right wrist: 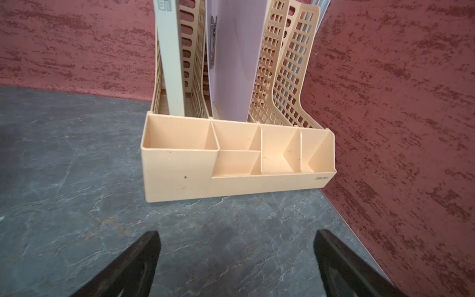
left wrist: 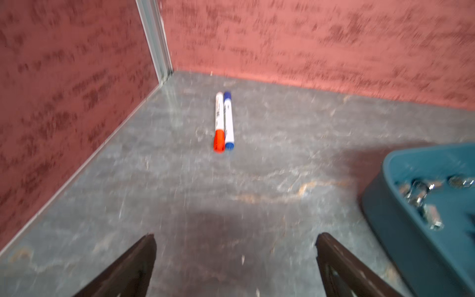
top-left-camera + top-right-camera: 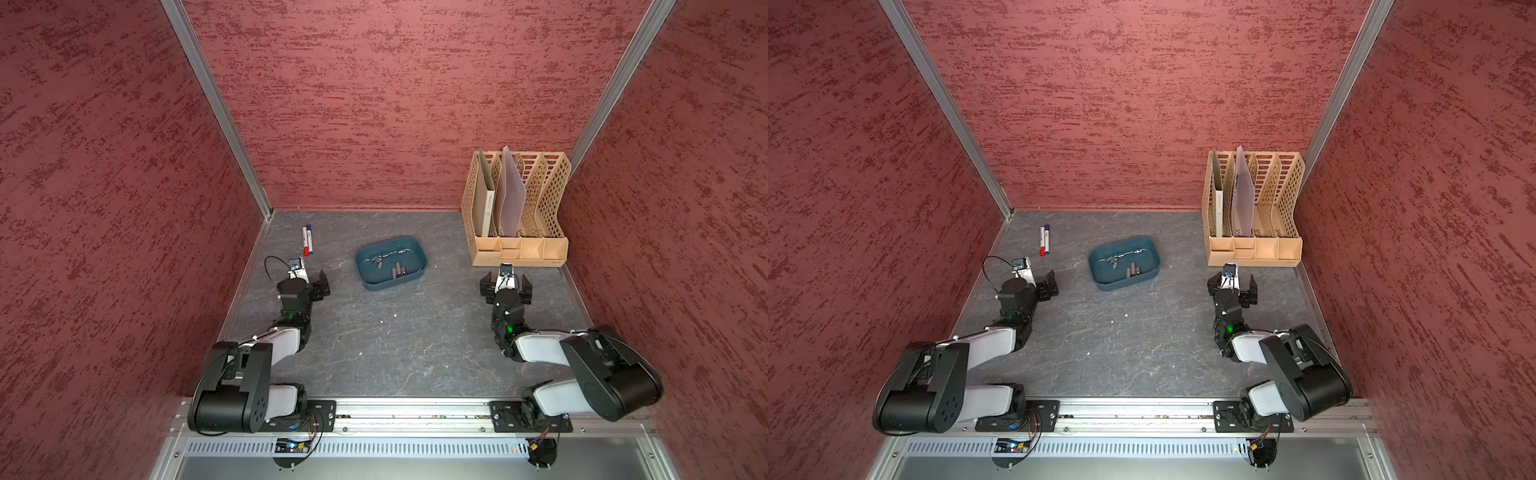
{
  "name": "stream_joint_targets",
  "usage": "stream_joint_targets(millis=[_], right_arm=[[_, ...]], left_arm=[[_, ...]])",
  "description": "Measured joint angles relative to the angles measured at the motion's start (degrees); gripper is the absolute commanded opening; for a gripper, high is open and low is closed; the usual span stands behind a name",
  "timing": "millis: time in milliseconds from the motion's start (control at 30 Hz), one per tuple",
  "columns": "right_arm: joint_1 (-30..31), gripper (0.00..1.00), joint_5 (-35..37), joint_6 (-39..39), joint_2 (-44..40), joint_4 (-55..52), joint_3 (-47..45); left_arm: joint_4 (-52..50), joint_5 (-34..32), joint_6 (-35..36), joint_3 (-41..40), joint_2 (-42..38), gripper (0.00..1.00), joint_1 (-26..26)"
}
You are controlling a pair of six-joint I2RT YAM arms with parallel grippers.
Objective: Put the socket on the desktop into the storage box
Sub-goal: Reset both arms
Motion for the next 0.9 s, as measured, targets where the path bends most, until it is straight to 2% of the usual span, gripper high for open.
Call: stream_joint_targets(millis=[133, 200, 300, 367, 533, 900], right_arm=[[-4.68, 0.98, -4.81, 1.53, 3.06, 5.09, -0.07], [-7.02, 0.98, -10.23, 1.99, 3.63, 7.10, -0.66], [-9.09, 0.98, -15.96, 2.64, 7.39, 11.65, -1.53], [-9.53, 0.98, -18.45, 3.08, 8.04, 9.94, -1.36], [-10.58, 0.98, -21.55, 4.52, 7.76, 5.01, 3.61], [-10.88, 0.98, -25.40, 4.68, 7.48, 4.09, 2.89]], left_arm=[[12.37, 0.28, 1.09, -2.23, 6.64, 1.00, -0.11], [15.78, 0.28, 1.90, -3.08, 10.47, 1.00, -0.55], [15.17, 0.76, 2.69, -2.40, 11.43, 1.00, -1.09], [14.23, 1.05, 2.56, -0.37, 11.39, 1.00, -0.61], [13.81, 1.11, 2.27, 1.68, 11.19, 1.00, 0.35], [11.96, 3.28, 1.60, 1.81, 11.19, 1.00, 1.62]])
